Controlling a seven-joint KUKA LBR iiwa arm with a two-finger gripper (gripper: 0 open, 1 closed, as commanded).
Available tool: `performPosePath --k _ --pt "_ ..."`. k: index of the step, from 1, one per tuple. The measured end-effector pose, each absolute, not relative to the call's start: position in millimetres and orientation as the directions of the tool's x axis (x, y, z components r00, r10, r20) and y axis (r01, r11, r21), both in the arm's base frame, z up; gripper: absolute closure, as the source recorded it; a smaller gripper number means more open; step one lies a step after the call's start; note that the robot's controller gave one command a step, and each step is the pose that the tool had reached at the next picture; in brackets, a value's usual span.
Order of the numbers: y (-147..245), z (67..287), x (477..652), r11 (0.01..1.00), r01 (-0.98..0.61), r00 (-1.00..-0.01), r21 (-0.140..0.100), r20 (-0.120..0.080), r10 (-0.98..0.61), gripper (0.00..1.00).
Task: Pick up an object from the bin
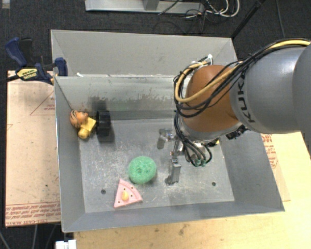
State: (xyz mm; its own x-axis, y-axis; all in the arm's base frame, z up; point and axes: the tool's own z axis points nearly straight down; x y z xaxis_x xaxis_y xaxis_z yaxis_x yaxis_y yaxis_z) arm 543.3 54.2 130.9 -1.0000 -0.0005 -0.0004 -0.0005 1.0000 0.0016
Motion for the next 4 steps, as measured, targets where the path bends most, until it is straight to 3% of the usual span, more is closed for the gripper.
performPosePath --k 1,2,3,4 --pt "80 102 566.4 0.997 -0.073 -0.997 0.0 -0.007 -0.073 0.0" --pt "88 93 569.0 0.996 -0.09 -0.996 0.0 -0.006 -0.09 0.0" --pt "99 70 543.2 0.999 0.048 -0.999 0.001 0.0 0.048 1.0" --pt "99 70 543.2 0.999 0.048 -0.999 0.001 0.0 0.048 1.0"
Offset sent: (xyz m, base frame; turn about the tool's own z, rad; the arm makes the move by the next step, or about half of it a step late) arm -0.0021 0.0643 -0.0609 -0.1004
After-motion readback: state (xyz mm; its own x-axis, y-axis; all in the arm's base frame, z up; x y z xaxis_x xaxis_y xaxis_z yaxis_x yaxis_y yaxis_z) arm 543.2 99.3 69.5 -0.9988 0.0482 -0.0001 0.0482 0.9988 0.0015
